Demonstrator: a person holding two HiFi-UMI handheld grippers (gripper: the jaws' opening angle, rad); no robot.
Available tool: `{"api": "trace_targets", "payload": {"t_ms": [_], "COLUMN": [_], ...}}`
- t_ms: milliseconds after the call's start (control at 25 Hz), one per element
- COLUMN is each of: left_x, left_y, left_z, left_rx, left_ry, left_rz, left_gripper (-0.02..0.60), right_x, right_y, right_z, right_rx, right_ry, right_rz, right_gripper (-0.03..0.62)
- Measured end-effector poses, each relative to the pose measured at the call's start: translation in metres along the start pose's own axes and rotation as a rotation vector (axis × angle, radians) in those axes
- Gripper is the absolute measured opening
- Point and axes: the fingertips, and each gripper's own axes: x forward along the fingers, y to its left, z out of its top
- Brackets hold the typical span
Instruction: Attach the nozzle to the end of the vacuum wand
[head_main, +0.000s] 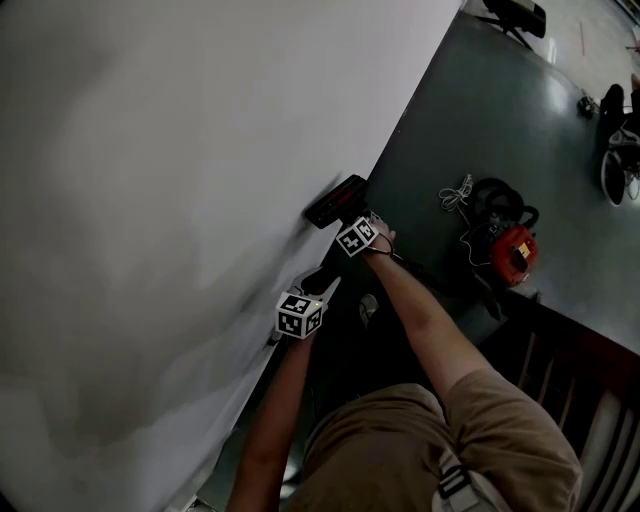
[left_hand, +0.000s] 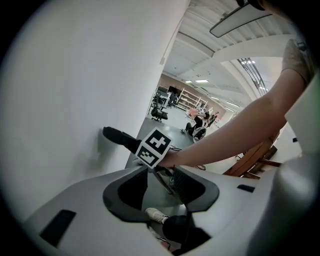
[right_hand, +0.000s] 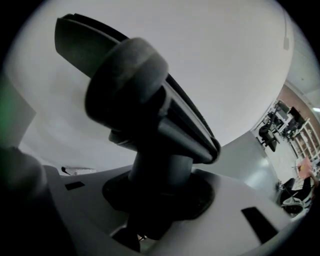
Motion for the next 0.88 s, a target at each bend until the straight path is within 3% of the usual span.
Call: {"api": "trace_targets", "payload": {"t_ms": [240,400,640,880], "left_x": [0.003,0.008,-0.003,-0.005], "left_y": [-0.005,-0.01,-0.032,-0.073], "left_z": [-0.002,-0.012,-0.016,-0.002], "left_rx": [0.013,0.029,0.048,0.068], "left_ry": [0.005,0.012,-0.009,-0.077], "left_rz": [-0.016,-0.033,-0.063,-0.148], "left_gripper": [0.172,0.172,0.172,0.172], "right_x": [0.0,-0.013,-0.095,-0.243], "right_y": [0.032,0.022,-0.025,-0.084], "right_z": [-0.01,-0.037,-0.113,-0.209], "right_rx": [0.029,0.091,0.248,0.505], "right_ry": [-0.007,-0.069,-0.23,-0.387], "right_rz": [0.177,0.22,0.156,-0.034], "right_gripper": [0.2,0.229,0.229,0.229]}}
